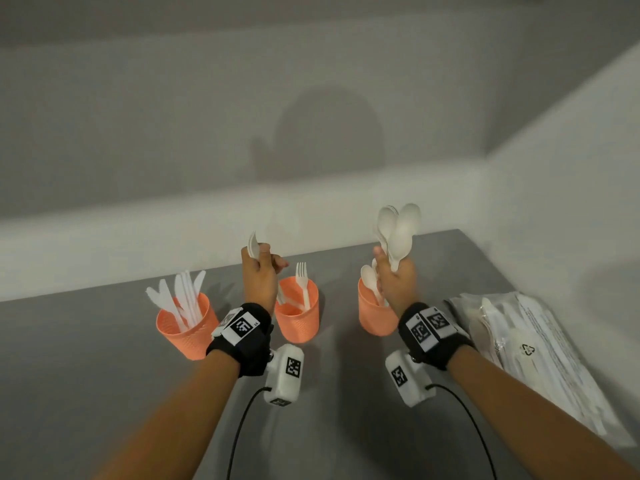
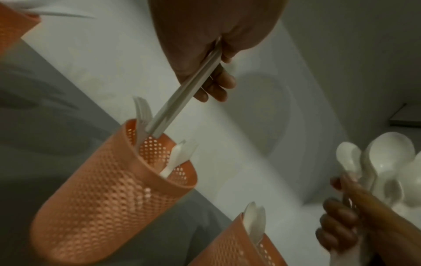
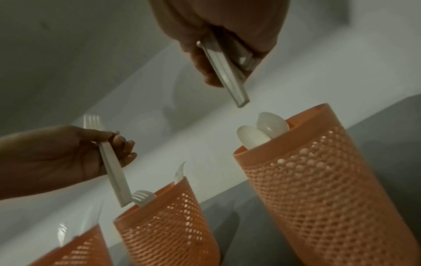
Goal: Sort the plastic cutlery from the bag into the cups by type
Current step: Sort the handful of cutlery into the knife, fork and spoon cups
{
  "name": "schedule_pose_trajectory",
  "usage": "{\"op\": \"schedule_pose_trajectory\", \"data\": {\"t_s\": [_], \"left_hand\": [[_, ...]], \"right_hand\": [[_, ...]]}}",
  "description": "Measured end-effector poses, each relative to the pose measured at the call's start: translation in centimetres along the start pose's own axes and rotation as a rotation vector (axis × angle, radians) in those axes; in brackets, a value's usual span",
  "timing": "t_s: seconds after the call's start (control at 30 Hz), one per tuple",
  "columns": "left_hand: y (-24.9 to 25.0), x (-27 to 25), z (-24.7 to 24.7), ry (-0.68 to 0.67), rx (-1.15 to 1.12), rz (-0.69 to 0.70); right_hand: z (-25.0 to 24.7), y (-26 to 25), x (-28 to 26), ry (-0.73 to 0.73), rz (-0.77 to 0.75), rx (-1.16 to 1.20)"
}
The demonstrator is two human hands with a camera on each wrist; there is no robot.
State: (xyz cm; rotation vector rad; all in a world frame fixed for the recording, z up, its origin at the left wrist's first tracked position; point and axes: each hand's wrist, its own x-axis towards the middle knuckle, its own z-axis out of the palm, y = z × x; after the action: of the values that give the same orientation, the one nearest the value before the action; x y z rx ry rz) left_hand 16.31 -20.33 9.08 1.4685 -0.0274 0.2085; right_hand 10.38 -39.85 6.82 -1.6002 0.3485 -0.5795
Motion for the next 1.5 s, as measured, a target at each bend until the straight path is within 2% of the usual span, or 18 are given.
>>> {"op": "schedule_pose_trajectory", "data": {"t_s": [0.17, 0.3, 0.37, 0.5, 0.6, 0.67, 0.77, 0.83, 0.9, 1.03, 1.13, 1.27, 1.37, 1.43, 1.5], "left_hand": [[-2.4, 0.2, 0.1, 0.031, 0.056, 0.004], [-4.3, 0.0, 0.6, 0.016, 0.07, 0.036], [-5.2, -0.3, 0.8, 0.011, 0.1, 0.054], [-6.8, -0.8, 1.2, -0.007, 0.224, 0.128], [-7.2, -1.0, 1.4, -0.063, 0.312, 0.185], [-7.3, -1.0, 1.6, -0.094, 0.395, 0.258], [-7.6, -0.7, 1.6, -0.148, 0.563, 0.374], [-7.7, -0.6, 1.5, -0.191, 0.672, 0.4], [-7.6, -0.5, 1.5, -0.219, 0.769, 0.407], [-6.7, -0.2, 1.4, -0.242, 0.955, 0.446], [-5.3, -0.1, 1.2, -0.293, 1.068, 0.371], [-1.8, -0.4, 0.9, -0.303, 0.851, 0.263], [1.1, -1.4, -0.1, -0.337, 0.737, 0.291], [2.7, -3.0, -1.6, -0.45, 0.703, 0.25], [3.6, -5.5, -4.1, -0.648, 0.622, 0.157]], "right_hand": [[1.4, 2.0, 1.5, 0.081, 0.0, -0.084], [1.5, 4.3, 1.3, 0.111, 0.087, -0.102], [1.5, 4.2, 1.2, 0.104, 0.112, -0.104], [1.3, 3.5, 0.6, 0.106, 0.069, -0.034], [1.0, 3.4, 0.7, 0.103, 0.055, -0.098], [0.7, 3.5, 1.0, 0.079, 0.025, -0.161], [0.0, 3.6, 1.5, 0.026, -0.138, -0.375], [-0.4, 3.7, 1.7, -0.024, -0.24, -0.551], [-0.7, 3.9, 1.8, -0.118, -0.278, -0.664], [-0.9, 3.9, 1.8, -0.282, -0.212, -0.924], [-1.1, 2.7, 1.6, -0.296, -0.13, -0.913], [-1.9, 0.7, 1.6, -0.149, -0.182, -0.807], [-3.4, -1.2, 0.7, -0.095, -0.223, -0.619], [-4.7, -2.3, -0.5, -0.144, -0.11, -0.514], [-5.9, -2.7, -2.4, -0.185, -0.034, -0.548]]}}
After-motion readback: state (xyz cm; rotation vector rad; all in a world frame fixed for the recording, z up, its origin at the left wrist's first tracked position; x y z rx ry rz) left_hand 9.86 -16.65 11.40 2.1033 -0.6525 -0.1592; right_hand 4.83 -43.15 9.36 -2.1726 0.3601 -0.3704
